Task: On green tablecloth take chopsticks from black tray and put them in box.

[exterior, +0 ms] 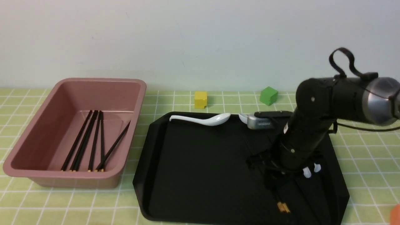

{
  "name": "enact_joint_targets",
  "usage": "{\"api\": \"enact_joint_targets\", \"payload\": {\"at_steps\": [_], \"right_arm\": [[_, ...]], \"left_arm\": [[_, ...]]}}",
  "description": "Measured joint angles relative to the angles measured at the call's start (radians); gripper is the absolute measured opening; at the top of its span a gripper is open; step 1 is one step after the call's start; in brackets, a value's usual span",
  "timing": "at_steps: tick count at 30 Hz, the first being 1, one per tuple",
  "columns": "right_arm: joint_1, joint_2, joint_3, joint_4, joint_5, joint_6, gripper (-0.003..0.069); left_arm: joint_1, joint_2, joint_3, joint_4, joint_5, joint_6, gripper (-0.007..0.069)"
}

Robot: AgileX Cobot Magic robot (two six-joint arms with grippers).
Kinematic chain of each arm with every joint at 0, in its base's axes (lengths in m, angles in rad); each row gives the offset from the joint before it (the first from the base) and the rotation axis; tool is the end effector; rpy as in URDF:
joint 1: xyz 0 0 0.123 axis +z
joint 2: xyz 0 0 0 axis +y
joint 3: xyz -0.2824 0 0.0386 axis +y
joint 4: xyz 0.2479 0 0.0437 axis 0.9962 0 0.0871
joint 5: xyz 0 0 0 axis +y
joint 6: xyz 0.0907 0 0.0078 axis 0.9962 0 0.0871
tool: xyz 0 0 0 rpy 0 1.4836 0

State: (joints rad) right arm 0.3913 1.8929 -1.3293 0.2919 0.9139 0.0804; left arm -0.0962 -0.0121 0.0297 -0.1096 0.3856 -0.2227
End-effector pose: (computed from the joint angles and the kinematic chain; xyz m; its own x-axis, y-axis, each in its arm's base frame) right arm 0.3402 0.1628 0.1963 -0.9819 -0.1324 -0.1355 -0.1649 0.9493 0.2675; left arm 0.0517 -0.0088 0.1693 -0.3343 -0.2876 -0.8975 0.0300 0.9486 -0.3151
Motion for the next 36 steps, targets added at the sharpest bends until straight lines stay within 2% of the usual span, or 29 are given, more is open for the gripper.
{"api": "enact_joint_targets", "payload": {"at_steps": [8,9,14,19,24,28,31,33,36], "right_arm": [[0.028,0.016,-0.266,0.428,0.028,-0.343,0.0129],[0.031,0.019,-0.274,0.438,0.028,-0.352,0.0129],[0.125,0.155,-0.512,0.703,-0.085,-0.56,0.0129],[0.228,0.315,-0.682,0.858,-0.254,-0.669,0.0129],[0.31,0.437,-0.781,0.903,-0.391,-0.74,0.0165],[0.35,0.496,-0.796,0.903,-0.44,-0.804,0.0267],[0.356,0.506,-0.796,0.868,-0.433,-0.841,0.0318],[0.35,0.503,-0.797,0.825,-0.413,-0.845,0.0322],[0.329,0.474,-0.801,0.728,-0.341,-0.835,0.0269]], "left_arm": [[0.0,0.0,0.0,0.0,0.0,0.0,0.0181],[0.0,0.0,0.0,0.0,0.0,0.0,0.0182],[0.0,0.0,0.0,0.0,0.0,0.0,0.0188],[0.0,0.0,0.0,0.0,0.0,0.0,0.019],[0.0,0.0,0.0,0.0,0.0,0.0,0.019],[0.0,0.0,0.0,0.0,0.0,0.0,0.019],[0.0,0.0,0.0,0.0,0.0,0.0,0.019],[0.0,0.0,0.0,0.0,0.0,0.0,0.019],[0.0,0.0,0.0,0.0,0.0,0.0,0.019]]}}
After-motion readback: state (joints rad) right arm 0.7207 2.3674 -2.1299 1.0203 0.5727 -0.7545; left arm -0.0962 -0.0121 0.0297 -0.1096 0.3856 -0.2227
